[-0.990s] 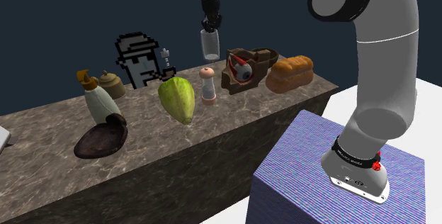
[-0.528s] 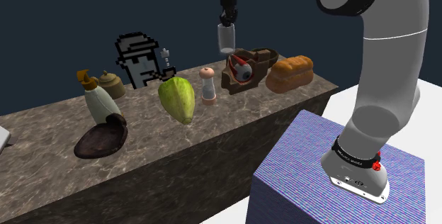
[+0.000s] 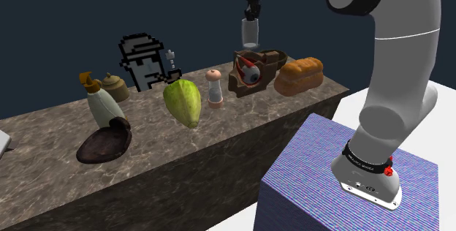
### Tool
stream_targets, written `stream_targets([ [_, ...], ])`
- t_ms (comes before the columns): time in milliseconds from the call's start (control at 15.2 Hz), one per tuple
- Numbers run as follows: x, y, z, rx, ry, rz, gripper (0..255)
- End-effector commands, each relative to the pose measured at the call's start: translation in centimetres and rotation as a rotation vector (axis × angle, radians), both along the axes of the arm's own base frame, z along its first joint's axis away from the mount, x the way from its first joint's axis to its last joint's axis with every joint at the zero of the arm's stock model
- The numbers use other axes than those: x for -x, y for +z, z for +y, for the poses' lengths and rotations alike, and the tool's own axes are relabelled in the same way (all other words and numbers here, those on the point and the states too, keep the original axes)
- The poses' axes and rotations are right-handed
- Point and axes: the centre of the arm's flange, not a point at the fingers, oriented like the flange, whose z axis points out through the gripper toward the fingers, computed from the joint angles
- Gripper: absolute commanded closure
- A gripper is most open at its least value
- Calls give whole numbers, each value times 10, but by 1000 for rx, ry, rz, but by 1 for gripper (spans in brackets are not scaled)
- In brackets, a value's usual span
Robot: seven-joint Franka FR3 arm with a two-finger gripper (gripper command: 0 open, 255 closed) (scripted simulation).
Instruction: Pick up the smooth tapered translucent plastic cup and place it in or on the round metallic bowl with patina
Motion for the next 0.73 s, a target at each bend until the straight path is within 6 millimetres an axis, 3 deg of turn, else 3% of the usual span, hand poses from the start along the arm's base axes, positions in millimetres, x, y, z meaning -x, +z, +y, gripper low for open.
stream_targets([
  [0, 7, 6, -27, 0, 1, -1, 255],
  [660, 37, 18, -155, 0, 1, -1, 255],
])
